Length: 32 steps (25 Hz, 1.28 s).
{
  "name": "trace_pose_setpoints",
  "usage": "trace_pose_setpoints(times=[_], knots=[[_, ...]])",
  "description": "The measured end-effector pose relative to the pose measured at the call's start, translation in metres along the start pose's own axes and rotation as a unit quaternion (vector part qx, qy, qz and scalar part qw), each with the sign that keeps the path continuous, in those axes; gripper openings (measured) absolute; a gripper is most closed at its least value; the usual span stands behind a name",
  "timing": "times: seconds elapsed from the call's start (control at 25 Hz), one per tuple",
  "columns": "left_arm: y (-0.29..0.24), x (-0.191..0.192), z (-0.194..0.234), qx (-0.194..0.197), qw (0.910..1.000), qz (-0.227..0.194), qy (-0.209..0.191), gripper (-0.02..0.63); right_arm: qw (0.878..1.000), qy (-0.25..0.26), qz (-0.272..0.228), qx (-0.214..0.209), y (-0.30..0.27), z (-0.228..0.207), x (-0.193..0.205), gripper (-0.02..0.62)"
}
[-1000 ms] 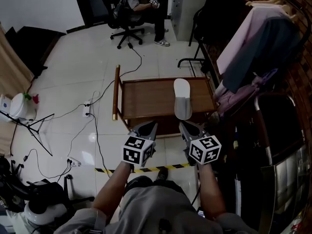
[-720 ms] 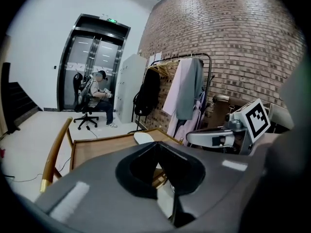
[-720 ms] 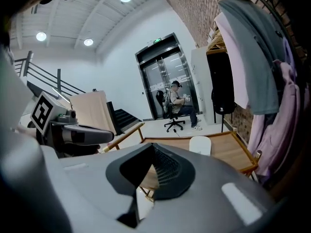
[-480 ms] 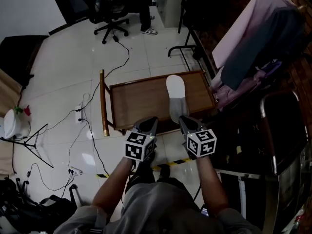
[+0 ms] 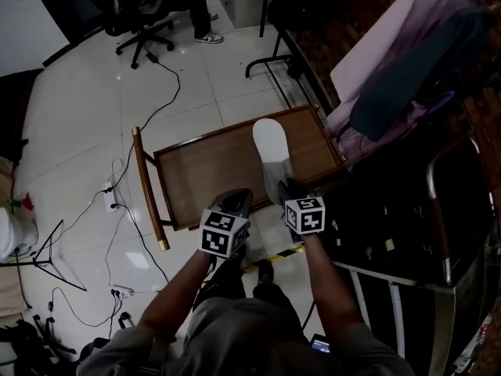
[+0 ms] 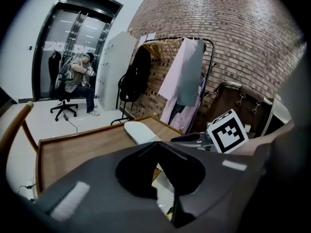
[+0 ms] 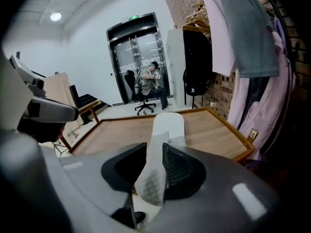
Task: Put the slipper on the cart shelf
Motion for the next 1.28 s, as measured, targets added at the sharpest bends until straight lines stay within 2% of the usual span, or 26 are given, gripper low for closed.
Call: trace_pose_setpoints(times=[0.24, 0.48, 0.56, 0.6, 0.92, 1.08, 1.28], knots=[[-0.028, -0.004, 0.016, 0.013, 0.9998, 0.011, -0.005, 0.008, 0.999, -0.011, 0.033, 0.026, -0.042, -0.024, 0.0, 0.092], [-0.04, -0.004, 0.033, 0.013, 0.9994, 0.032, -0.001, 0.008, 0.997, -0.008, 0.063, 0.046, -0.061, -0.024, 0.0, 0.09], [-0.04, -0.006, 0.038, 0.012, 0.9994, 0.034, -0.001, 0.008, 0.996, -0.01, 0.063, 0.056, -0.061, -0.021, -0.002, 0.017], [-0.039, -0.007, 0.04, 0.012, 0.9993, 0.035, -0.001, 0.008, 0.996, -0.013, 0.059, 0.059, -0.058, -0.019, -0.004, 0.011], [-0.029, -0.018, 0.028, 0.035, 0.9987, 0.031, -0.022, 0.008, 0.998, -0.012, 0.022, 0.056, -0.003, 0.008, -0.012, 0.008], [-0.03, -0.021, 0.008, 0.067, 0.9964, 0.031, -0.042, 0.008, 0.997, -0.022, -0.014, 0.079, 0.047, 0.01, -0.011, 0.008], [-0.03, -0.029, -0.039, 0.117, 0.9901, 0.023, -0.074, 0.008, 0.992, -0.036, -0.046, 0.116, 0.117, 0.013, 0.0, 0.006]])
Point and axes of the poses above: the fingertips, and each gripper's own axes: y backward along the fingers, z to its left, x out of its underside, the point moved 7 cm from there along y, backward along the fingers, and after that the axes turned 2 degrees about z, right-handed, at the moved point
